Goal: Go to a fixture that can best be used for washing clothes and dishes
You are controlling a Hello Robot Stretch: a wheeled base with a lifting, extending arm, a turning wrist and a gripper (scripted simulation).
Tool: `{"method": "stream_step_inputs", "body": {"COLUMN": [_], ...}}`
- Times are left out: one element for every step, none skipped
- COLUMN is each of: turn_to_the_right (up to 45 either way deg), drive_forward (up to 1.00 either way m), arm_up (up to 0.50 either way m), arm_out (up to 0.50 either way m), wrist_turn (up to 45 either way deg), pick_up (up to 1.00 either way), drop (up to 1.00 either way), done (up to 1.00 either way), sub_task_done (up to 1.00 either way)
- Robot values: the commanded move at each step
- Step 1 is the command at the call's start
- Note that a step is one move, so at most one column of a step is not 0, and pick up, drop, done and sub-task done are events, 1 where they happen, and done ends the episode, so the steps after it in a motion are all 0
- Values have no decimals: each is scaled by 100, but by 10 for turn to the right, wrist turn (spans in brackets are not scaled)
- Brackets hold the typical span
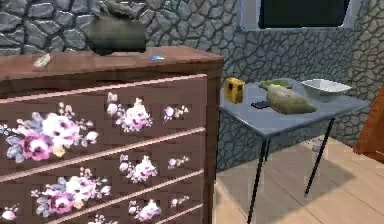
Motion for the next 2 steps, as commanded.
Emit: {"method": "stream_step_inputs", "body": {"turn_to_the_right": [-450, -450], "drive_forward": [0, 0], "arm_up": [0, 0], "arm_out": [0, 0], "wrist_turn": [0, 0], "pick_up": [0, 0], "drop": [0, 0], "done": [0, 0], "sub_task_done": [0, 0]}}
